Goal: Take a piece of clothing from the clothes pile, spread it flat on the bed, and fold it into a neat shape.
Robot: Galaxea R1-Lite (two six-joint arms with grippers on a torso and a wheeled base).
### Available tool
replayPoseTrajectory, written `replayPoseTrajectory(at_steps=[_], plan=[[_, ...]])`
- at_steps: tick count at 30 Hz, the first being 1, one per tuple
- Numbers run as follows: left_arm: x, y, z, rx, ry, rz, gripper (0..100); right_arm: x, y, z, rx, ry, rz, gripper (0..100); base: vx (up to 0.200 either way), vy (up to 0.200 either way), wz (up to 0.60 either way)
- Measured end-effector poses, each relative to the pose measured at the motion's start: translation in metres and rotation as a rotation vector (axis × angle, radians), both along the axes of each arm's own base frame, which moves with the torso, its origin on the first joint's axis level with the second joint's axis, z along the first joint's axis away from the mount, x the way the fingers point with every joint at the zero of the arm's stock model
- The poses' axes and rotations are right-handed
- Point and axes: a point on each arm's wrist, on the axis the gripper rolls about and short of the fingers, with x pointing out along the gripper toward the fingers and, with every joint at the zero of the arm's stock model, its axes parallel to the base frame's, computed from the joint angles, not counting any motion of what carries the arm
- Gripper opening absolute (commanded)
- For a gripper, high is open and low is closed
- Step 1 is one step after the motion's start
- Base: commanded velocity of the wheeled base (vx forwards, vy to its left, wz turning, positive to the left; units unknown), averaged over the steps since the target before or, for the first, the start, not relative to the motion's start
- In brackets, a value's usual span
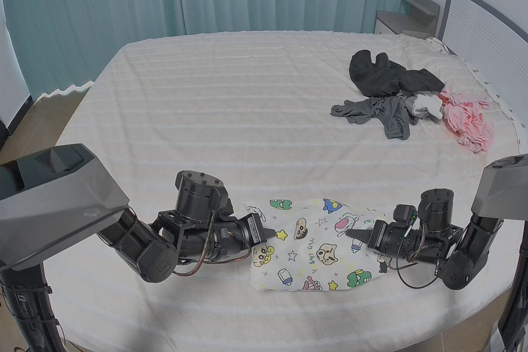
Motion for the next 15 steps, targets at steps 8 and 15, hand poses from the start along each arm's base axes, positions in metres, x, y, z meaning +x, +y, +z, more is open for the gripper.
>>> replayPoseTrajectory(at_steps=[8, 15], plan=[[-0.001, -0.001, -0.004, 0.008, 0.007, -0.001, 0, 0.001, -0.001, -0.003, -0.008, 0.008, -0.003, 0, 0.0, -0.075, 0.0], [-0.003, -0.001, -0.013, 0.028, 0.025, 0.001, 0, 0.001, -0.001, -0.012, -0.023, 0.033, -0.002, 0, 0.0, 0.0, 0.0]])
